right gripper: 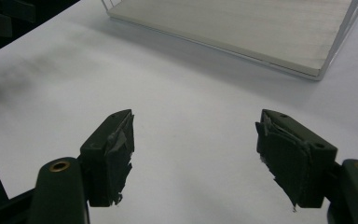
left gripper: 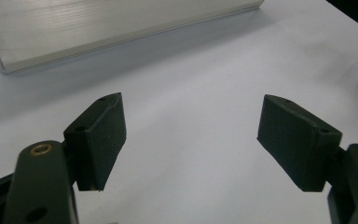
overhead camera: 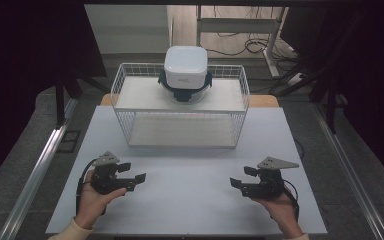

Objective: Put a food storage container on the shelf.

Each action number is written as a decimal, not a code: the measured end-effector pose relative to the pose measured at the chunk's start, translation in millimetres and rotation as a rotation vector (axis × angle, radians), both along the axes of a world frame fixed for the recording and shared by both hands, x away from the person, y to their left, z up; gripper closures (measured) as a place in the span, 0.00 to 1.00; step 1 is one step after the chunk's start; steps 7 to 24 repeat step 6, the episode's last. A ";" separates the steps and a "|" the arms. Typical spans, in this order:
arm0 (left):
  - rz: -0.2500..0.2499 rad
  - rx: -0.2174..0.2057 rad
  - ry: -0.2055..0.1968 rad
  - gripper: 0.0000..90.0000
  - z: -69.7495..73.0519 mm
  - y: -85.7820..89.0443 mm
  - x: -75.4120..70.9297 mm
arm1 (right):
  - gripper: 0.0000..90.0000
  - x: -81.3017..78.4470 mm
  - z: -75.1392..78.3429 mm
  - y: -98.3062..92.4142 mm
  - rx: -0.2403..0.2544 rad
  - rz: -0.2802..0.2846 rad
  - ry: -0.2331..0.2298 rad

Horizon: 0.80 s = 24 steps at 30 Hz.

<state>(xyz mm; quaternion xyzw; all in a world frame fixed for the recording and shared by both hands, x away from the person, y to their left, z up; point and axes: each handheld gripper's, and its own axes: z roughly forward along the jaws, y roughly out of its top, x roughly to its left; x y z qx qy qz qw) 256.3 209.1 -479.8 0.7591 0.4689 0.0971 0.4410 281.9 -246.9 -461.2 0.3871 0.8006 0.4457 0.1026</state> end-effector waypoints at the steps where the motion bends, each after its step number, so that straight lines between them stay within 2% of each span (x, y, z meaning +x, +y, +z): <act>1: 0.001 0.002 -0.002 0.25 0.4 0.2 -0.4 | 0.29 0.0 -0.2 0.0 -0.001 -0.001 0.002; 6: 0.019 -0.001 -0.021 0.25 5.5 6.5 -1.8 | 0.22 -0.2 -0.7 0.4 -0.004 -0.017 -0.004; 24: 0.019 -0.001 -0.021 0.25 5.5 6.5 -1.8 | 0.22 -0.2 -0.7 0.4 -0.004 -0.017 -0.004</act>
